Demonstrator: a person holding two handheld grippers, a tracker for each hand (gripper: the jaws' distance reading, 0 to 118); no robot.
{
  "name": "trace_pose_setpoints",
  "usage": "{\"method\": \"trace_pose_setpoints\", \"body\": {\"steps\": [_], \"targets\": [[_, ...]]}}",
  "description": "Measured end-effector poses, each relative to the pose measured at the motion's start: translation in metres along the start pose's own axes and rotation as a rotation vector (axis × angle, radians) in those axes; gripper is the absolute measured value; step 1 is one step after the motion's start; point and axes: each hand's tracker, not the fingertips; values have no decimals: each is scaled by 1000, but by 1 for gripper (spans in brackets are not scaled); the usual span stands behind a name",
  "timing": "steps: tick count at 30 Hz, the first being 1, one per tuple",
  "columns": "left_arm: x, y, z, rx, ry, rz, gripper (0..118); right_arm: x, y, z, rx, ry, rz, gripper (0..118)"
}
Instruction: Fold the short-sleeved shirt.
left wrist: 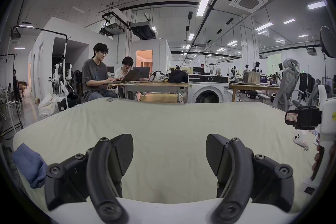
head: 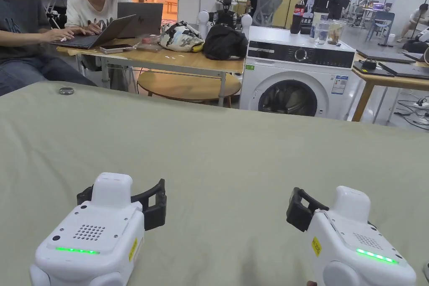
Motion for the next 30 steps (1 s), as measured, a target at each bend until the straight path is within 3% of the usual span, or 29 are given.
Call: {"method": "trace_pose_setpoints", "body": {"steps": [11, 16, 20, 24, 30], "targets": [[-1, -1, -2, -3, 14, -22, 83, 12, -10, -1, 48, 25, 15, 82], [0, -3, -1, -2, 17, -23, 83, 4, -13, 1, 93, -33, 113, 82], [2, -3, -3, -15, 13, -23, 83, -3, -12, 0, 92, -38, 144, 82], [2, -4, -1, -15, 3, -5, 83, -6, -9, -3, 64, -62, 130, 82], [2, 0, 3, -20, -41, 16, 83, -3, -4, -2, 22, -12, 47, 82]]}}
